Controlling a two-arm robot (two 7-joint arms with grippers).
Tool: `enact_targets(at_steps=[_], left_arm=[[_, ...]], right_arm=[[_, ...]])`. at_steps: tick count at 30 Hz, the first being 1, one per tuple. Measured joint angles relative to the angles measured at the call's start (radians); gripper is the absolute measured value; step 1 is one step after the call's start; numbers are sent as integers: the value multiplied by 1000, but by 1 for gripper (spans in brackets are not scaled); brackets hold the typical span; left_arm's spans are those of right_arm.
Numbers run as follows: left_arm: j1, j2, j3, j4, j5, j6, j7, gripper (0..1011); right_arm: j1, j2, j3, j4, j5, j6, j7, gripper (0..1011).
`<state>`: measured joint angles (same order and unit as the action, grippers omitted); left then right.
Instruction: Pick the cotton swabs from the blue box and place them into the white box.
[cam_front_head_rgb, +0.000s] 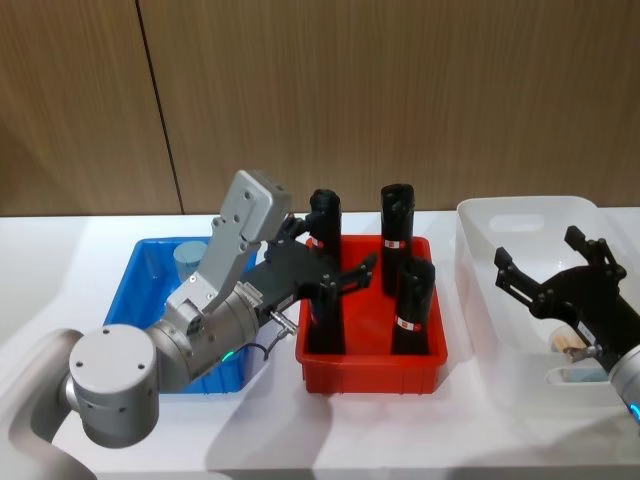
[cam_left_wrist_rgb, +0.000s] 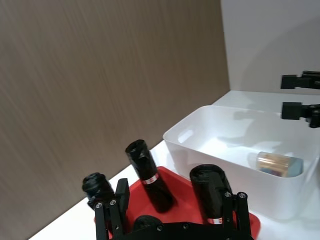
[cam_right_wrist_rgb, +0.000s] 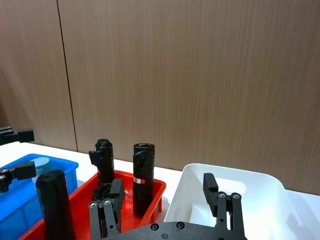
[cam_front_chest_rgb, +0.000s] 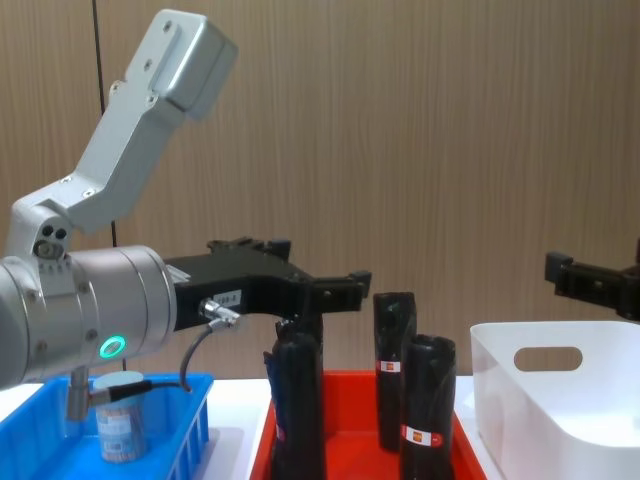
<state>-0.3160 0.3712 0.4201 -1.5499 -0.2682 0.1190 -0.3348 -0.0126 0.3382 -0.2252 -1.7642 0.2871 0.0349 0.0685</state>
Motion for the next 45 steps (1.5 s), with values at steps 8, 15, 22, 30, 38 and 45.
enact_targets(at_steps=[8,15,22,30,38,45], left_arm=[[27,4,12,-26,24,-36,110,1004],[49,7,22,-47,42,-65,199,1004],[69,10,30,-67,60,-91,281,1004],[79,11,35,-77,68,-105,322,1004],[79,11,35,-77,69,-106,324,1004],[79,11,35,-77,69,-106,324,1004]], right_arm=[[-2,-1,0,-2,0,-1,-2,1002],[-2,-1,0,-3,0,-1,-2,1002],[-2,-1,-1,-3,0,-1,-2,1002],[-2,-1,-1,-3,0,-1,-2,1002],[-2,-1,-1,-3,0,-1,-2,1002],[-2,-1,0,-2,0,-1,-1,1002]])
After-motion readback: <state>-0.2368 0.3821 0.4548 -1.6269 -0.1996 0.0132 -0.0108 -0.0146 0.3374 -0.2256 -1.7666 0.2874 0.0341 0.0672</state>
